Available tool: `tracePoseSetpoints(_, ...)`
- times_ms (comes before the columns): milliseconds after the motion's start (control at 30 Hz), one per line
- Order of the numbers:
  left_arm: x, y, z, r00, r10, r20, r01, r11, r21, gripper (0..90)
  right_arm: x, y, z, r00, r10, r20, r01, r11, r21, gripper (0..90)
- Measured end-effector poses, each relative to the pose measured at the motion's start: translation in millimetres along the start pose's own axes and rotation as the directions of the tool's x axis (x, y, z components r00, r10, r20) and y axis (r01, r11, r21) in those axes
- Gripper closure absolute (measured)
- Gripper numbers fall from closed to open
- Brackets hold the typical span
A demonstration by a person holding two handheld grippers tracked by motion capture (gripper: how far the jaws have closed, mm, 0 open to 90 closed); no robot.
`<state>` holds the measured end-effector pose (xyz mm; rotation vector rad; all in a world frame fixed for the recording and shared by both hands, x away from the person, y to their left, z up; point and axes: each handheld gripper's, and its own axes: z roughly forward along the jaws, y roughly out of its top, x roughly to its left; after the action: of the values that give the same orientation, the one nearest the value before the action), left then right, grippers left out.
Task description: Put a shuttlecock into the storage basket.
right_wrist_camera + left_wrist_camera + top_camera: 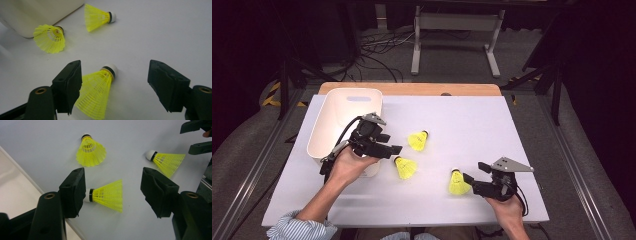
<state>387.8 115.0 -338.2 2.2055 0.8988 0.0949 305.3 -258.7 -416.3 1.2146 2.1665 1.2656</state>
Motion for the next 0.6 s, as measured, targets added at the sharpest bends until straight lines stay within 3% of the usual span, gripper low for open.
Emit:
tracePoseSetpoints(400, -0.9, -1.3, 2.2, 1.0, -0.003, -0.002, 0.003, 1.0, 0.009, 37.2, 19.6, 18.3, 24.8, 0.9981, -0.011, -0.061, 0.015, 0.997, 0.07, 34.8)
tracePoseSetpoints(600, -1.3, -2.0, 2.3, 0.9999, -0.017, 0.001, 0.017, 0.9998, 0.008, 37.2, 31.2, 27.2, 39.0, 0.9961, -0.023, -0.086, 0.033, 0.991, 0.127, 39.6)
